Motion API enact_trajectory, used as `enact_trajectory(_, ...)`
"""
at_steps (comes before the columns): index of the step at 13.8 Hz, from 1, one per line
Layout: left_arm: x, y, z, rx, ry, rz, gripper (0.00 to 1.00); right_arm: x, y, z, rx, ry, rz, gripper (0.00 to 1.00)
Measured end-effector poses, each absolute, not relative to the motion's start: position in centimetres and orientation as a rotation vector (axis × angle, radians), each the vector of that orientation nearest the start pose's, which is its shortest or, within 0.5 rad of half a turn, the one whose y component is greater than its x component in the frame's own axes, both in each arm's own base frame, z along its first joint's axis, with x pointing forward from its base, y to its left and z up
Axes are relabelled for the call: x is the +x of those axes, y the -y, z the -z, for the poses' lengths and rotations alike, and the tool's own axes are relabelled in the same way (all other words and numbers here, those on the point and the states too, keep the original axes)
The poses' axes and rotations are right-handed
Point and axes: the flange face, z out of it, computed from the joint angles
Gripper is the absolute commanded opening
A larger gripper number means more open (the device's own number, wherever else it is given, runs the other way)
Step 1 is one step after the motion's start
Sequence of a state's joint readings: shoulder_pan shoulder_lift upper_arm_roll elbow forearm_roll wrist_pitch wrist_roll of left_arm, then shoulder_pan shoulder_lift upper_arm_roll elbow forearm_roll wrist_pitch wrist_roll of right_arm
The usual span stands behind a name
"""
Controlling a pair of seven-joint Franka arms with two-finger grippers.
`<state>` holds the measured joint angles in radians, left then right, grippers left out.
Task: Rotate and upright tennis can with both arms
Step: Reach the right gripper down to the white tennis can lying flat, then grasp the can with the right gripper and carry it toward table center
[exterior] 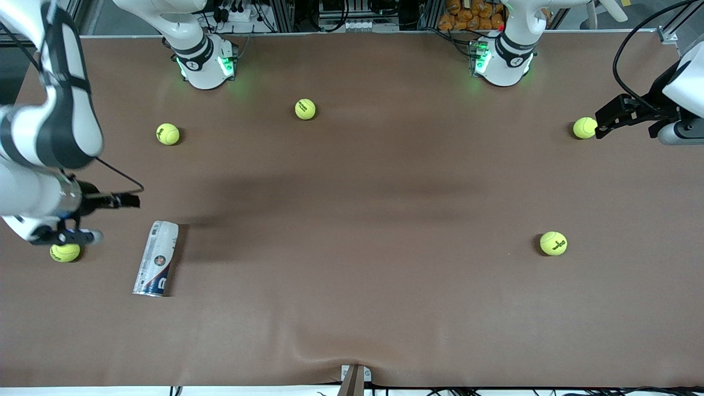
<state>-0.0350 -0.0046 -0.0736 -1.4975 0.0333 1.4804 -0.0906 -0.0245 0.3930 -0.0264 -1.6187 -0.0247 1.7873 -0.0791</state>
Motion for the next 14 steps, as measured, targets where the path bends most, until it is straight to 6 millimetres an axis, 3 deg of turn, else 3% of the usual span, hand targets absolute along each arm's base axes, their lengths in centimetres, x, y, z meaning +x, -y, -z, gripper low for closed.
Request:
enact_trajectory(4,54.2,6.1,-65.6,-3.11,-0.038,0.012,1.0,65.8,6.6,-29.1,-3.123,0.162,-0.352,1.0)
enact_trajectory(8,54.2,7.7,-65.6,-3.117,-0.084,0.031,1.0,66.3,7.3,-24.0,-3.034,0.071,-0.309,1.0)
enact_trajectory(10,54.3,8.1,-65.3,-3.117,-0.095,0.024,1.0,66.4,7.1,-22.3,-3.015,0.048,-0.304,1.0)
enact_trajectory(14,54.5,9.0,-64.8,-3.118,-0.12,0.025,1.0,67.2,7.3,-21.4,-3.034,0.041,-0.217,1.0)
